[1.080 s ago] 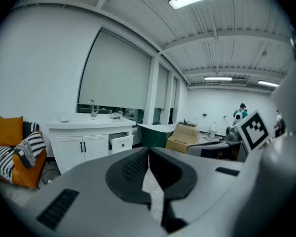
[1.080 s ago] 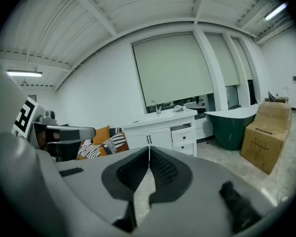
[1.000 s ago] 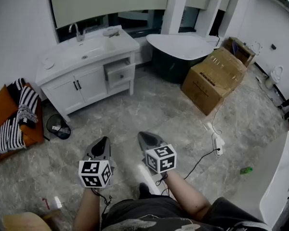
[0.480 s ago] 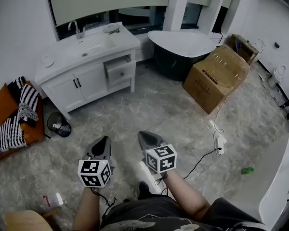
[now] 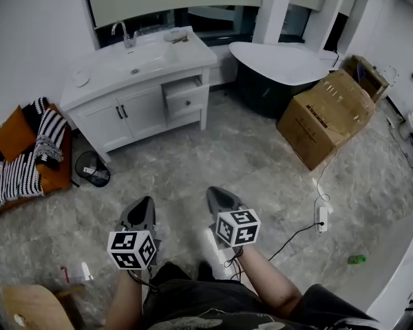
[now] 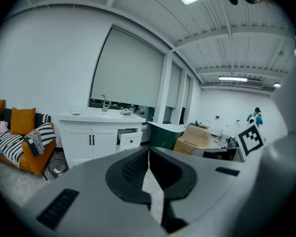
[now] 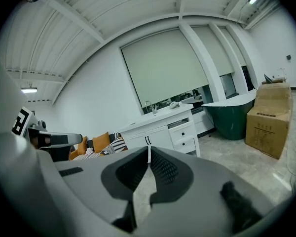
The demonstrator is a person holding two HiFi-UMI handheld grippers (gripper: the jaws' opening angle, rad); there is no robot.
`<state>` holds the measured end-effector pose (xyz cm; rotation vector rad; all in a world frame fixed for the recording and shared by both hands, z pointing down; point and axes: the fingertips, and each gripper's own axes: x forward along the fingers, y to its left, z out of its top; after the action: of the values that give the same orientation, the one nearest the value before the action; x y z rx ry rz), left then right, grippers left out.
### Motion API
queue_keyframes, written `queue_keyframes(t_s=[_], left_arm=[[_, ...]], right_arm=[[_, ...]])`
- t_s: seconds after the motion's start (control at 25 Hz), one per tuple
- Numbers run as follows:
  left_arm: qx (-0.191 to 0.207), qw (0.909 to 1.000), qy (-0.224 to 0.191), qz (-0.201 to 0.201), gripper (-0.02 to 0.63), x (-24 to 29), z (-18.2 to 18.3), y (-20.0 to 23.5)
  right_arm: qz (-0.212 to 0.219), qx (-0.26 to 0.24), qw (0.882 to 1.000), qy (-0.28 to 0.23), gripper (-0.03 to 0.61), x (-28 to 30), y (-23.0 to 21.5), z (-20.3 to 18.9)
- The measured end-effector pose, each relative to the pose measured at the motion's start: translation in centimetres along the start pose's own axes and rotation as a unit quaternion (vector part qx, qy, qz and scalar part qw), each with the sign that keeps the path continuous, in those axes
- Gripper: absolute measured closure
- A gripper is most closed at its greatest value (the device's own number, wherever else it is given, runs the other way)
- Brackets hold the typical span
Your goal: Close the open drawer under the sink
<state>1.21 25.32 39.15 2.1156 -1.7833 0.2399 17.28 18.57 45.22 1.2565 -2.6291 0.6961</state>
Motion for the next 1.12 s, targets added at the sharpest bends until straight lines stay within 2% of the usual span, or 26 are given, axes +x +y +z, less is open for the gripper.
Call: queue_keyframes(t_s=[0.12,0.4,0.64,1.12], left_arm=[[-0.012,0.9999,-0.005,0.008,0.595,0.4,0.7,1.4],[-0.003,0.9999,-0.011,0.001,0.594,5.8,3.0,5.0],[0.006,0.9999,-0.011,-0.009,0.594,12.3,4.6,9.8],[-0.009,0.9994,0.006,-0.034,0.594,22.4,9.4,20.6]], right_arm=[[0.005,-0.003,1.000,0.007,0.548,1.2,0.1,0.1],[-0.005,-0.018,1.000,0.011,0.548,5.8,-1.0,2.1],[-0.040,-0.022,0.999,0.018,0.548,11.8,-3.1,4.0],[-0.093,-0.020,0.995,0.019,0.548,24.5,-4.1,10.0]])
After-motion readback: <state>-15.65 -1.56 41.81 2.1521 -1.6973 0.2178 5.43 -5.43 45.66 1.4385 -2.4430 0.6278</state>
